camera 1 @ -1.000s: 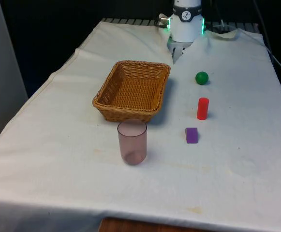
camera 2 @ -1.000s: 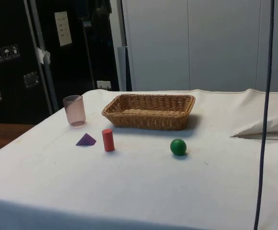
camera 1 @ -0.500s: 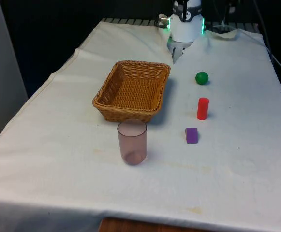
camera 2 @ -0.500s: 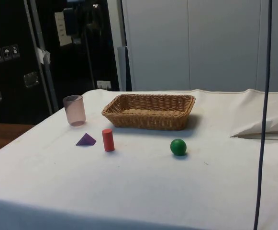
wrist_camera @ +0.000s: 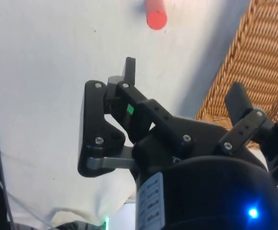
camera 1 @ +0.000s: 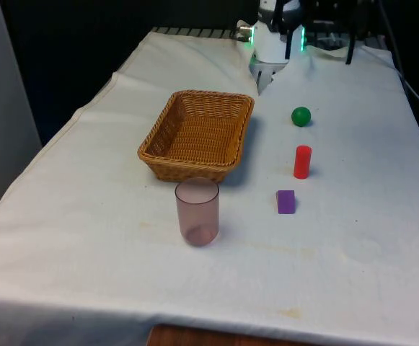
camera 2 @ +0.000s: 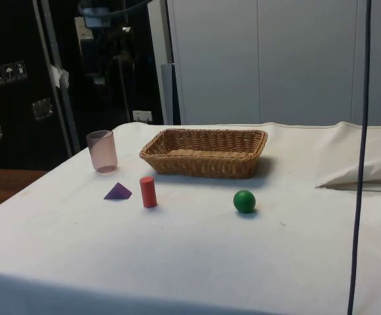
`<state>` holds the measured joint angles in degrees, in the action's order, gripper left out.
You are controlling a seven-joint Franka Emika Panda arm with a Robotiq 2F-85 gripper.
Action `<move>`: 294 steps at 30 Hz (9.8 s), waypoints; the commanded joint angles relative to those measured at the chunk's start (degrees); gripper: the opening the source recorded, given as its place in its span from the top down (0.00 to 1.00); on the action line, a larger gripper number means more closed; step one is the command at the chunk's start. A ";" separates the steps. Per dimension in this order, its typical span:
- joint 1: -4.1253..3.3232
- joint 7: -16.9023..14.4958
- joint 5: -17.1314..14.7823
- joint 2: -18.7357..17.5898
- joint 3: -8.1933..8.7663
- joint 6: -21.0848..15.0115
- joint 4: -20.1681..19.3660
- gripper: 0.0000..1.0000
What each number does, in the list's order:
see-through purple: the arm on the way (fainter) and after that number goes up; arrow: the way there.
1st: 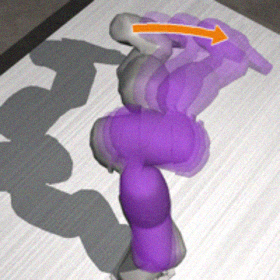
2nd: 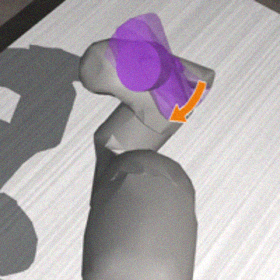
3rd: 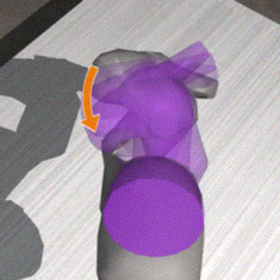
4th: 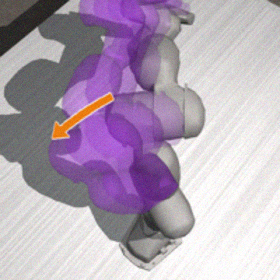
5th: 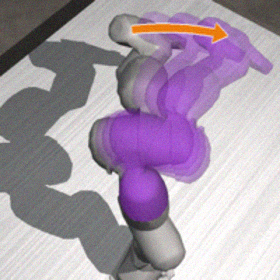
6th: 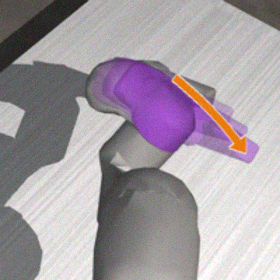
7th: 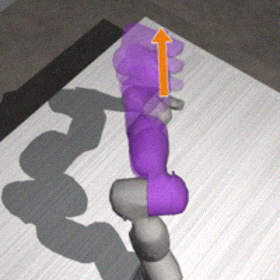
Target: Pick up the triangular block and place it into the basket.
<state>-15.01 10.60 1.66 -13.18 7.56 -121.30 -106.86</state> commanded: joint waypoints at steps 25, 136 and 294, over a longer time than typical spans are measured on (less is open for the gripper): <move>0.80 -0.11 0.23 -9.74 1.78 -12.61 -0.46 0.00; 0.63 -8.77 0.00 -17.19 2.69 -17.13 3.27 0.67; 2.23 -29.74 -7.68 -6.59 17.48 -40.28 -25.44 0.00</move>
<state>-12.55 -19.19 -6.47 -20.63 24.64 -162.43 -132.12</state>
